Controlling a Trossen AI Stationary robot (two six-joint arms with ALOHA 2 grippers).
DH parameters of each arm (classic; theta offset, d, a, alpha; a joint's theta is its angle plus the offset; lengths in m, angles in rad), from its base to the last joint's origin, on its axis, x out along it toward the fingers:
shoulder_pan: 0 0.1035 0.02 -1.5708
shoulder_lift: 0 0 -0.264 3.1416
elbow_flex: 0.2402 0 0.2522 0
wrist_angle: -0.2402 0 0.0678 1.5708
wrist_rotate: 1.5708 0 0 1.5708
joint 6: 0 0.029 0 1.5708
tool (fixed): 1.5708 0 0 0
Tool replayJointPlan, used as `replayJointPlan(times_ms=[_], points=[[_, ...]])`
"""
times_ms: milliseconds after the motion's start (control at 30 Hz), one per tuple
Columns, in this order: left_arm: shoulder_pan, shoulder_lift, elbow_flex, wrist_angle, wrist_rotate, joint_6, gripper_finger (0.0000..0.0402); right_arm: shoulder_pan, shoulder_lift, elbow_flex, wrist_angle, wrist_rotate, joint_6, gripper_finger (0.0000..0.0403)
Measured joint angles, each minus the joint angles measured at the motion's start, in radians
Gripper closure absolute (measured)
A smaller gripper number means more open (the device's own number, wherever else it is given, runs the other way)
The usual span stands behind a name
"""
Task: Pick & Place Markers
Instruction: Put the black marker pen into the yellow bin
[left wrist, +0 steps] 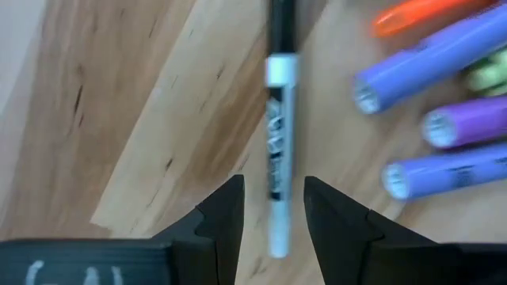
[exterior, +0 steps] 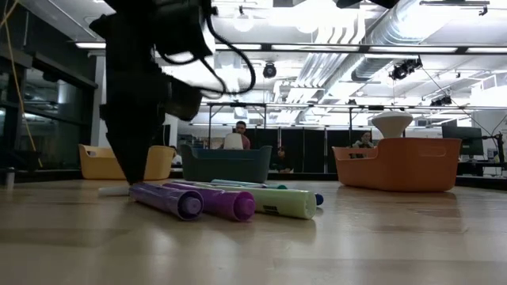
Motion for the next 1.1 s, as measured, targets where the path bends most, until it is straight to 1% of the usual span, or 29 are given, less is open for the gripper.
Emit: replayJointPlan(times_ms=[200, 433, 567, 867, 933, 1100], points=[[0.0, 0.043, 0.003, 0.009, 0.01, 0.0, 0.0274, 0.0, 0.0, 0.0, 0.0, 0.0, -0.007, 0.0196], [0.0, 0.061, 0.004, 0.007, -0.052, 0.008, 0.0278, 0.0, 0.0, 0.0, 0.0, 0.0, -0.014, 0.0196], [0.0, 0.062, 0.003, 0.006, -0.065, 0.023, 0.0302, 0.0, 0.0, 0.0, 0.0, 0.0, -0.015, 0.0196], [0.001, 0.063, 0.001, 0.005, -0.085, 0.03, 0.0376, 0.0, 0.0, 0.0, 0.0, 0.0, -0.018, 0.0197], [0.001, 0.063, 0.001, 0.005, -0.083, 0.03, 0.0384, 0.0, 0.0, 0.0, 0.0, 0.0, -0.019, 0.0196], [0.002, 0.064, 0.001, 0.006, -0.074, 0.043, 0.0384, 0.0, 0.0, 0.0, 0.0, 0.0, -0.021, 0.0196]])
